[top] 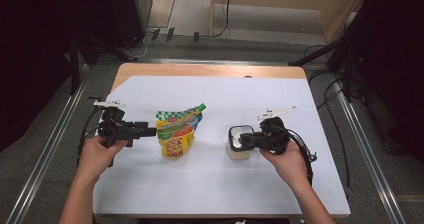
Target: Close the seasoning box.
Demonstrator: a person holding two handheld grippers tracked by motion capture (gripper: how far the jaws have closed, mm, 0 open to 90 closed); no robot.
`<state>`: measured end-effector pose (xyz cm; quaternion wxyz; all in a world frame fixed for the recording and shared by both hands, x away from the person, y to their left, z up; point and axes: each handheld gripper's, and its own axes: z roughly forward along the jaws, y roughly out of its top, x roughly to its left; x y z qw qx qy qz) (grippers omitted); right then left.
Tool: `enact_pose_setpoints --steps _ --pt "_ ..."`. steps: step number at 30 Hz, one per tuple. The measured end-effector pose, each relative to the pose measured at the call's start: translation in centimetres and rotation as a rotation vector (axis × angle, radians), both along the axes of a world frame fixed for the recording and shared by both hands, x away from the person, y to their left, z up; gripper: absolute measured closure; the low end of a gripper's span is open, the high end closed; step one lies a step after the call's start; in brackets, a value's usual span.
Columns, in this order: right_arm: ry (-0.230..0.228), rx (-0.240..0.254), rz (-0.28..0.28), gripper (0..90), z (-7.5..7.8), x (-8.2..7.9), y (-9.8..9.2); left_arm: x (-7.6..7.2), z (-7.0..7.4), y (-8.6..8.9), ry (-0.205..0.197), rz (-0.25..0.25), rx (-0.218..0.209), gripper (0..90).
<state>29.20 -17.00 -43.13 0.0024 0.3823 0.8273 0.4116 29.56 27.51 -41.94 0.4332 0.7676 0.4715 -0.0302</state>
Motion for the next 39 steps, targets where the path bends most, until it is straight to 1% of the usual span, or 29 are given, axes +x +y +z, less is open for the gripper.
enact_pose_setpoints --steps 2,5,8,14,18,20,21,22,29,31,33,35,39 --pt "-0.009 0.003 0.002 89.7 0.0 0.0 -0.1 0.0 0.0 0.0 -0.001 0.001 0.001 38.4" --pt "-0.010 0.019 -0.003 87.9 0.3 -0.1 -0.2 0.0 0.0 0.0 0.000 0.004 -0.002 38.4" --pt "-0.026 0.023 -0.005 85.3 0.5 -0.1 -0.4 0.0 0.0 0.0 0.002 0.003 0.000 38.4" --pt "-0.039 0.026 -0.025 80.1 0.7 0.0 -1.1 0.0 0.0 0.0 0.002 -0.002 0.003 38.2" --pt "-0.056 0.030 -0.052 73.3 0.6 0.3 -1.8 0.0 -0.1 0.0 0.005 0.001 0.004 38.2" --pt "-0.067 0.024 -0.075 69.0 0.6 0.5 -2.4 0.0 -0.1 0.0 0.005 0.001 0.004 38.2" --pt "-0.067 0.022 -0.083 68.5 0.6 0.6 -2.6 0.0 -0.1 0.0 0.006 0.002 0.003 38.2" --pt "-0.065 0.026 -0.100 68.0 0.6 0.6 -2.9 0.0 -0.1 0.0 0.006 0.002 0.003 38.2" --pt "-0.072 0.055 -0.161 57.5 0.5 1.1 -4.8 0.0 -0.1 -0.1 0.008 0.002 0.006 38.2" --pt "-0.080 0.062 -0.174 53.6 0.4 1.3 -5.3 0.0 -0.1 -0.1 0.008 0.003 0.007 38.2" --pt "-0.097 0.056 -0.180 52.3 0.3 1.4 -5.8 0.0 -0.1 0.0 0.009 0.002 0.007 38.2" --pt "-0.094 0.055 -0.191 50.4 0.2 1.5 -6.2 0.0 -0.2 0.0 0.010 0.003 0.007 38.2" --pt "-0.105 0.052 -0.211 46.0 -0.2 1.7 -7.0 0.0 -0.2 -0.1 0.008 0.000 0.005 38.1"
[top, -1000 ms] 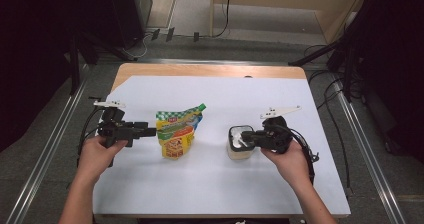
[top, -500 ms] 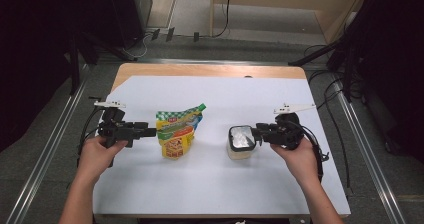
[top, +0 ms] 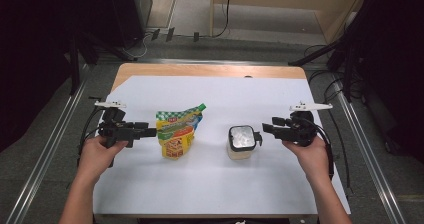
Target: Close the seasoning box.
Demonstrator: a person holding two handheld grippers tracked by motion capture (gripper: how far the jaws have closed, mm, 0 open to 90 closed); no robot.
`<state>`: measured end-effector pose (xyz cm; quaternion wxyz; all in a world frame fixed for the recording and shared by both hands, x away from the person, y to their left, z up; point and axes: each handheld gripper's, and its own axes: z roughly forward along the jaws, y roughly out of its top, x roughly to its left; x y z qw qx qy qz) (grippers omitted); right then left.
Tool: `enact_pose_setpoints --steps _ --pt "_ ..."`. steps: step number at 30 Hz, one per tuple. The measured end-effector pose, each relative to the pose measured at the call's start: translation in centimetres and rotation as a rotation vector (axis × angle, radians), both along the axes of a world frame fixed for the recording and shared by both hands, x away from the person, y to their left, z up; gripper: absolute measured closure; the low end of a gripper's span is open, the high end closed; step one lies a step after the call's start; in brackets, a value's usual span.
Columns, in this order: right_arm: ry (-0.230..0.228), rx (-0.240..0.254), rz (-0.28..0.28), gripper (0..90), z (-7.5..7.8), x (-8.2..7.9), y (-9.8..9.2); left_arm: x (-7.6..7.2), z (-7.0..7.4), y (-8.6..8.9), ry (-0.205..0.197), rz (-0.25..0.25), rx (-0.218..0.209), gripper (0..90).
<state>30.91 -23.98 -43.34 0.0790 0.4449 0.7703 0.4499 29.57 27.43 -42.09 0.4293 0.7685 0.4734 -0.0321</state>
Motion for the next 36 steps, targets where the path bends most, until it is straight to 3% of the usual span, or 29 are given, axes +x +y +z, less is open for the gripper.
enact_pose_setpoints --steps 8,13,26,36 --pt "-0.012 -0.009 -0.041 39.4 -0.9 0.4 -1.3 0.0 -0.1 0.1 0.002 0.002 0.004 38.0" --pt "-0.044 -0.041 -0.075 34.9 -1.7 0.5 -2.0 0.0 -0.2 0.1 0.004 0.004 0.005 38.1" --pt "-0.026 -0.043 -0.135 27.0 -4.6 1.3 -3.9 0.1 -0.4 0.1 0.004 0.012 0.010 37.4" --pt "-0.020 -0.067 -0.145 26.6 -5.1 1.4 -4.1 0.2 -0.8 0.4 0.009 0.028 0.022 37.1"
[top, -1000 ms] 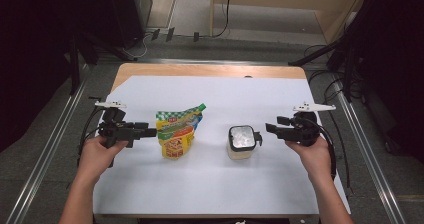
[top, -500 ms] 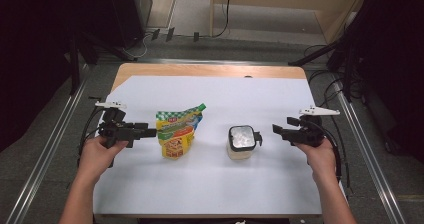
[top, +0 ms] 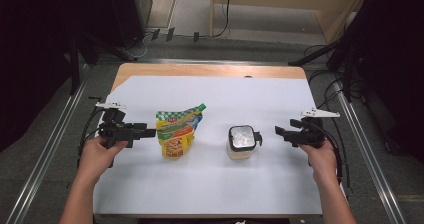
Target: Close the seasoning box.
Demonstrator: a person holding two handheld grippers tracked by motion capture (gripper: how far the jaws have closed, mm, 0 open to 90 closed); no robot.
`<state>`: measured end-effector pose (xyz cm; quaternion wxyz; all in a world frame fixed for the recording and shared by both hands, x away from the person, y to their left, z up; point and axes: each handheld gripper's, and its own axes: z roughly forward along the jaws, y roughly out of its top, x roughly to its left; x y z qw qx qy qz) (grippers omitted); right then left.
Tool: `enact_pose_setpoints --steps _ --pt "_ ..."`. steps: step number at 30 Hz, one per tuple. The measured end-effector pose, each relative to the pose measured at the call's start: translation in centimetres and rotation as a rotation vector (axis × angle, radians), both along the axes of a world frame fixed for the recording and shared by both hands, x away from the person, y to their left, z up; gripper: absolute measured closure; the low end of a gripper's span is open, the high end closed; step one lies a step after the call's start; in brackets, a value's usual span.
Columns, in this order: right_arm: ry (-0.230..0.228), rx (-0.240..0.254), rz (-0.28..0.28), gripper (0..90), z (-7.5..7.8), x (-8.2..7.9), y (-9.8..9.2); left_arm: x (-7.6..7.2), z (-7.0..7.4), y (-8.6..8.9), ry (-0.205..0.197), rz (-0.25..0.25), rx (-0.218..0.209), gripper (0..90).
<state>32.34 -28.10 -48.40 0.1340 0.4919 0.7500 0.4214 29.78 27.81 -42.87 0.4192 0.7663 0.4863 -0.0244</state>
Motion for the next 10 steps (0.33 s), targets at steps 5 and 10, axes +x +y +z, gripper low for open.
enact_pose_setpoints --steps 5,10 --pt "0.001 -0.008 0.008 26.4 -0.04 -0.01 0.20 0.04 -0.09 0.16 0.001 0.011 0.001 36.3" --pt "-0.001 -0.008 0.011 26.2 -0.05 0.00 0.34 0.11 -0.23 0.24 0.006 0.014 0.004 35.9"
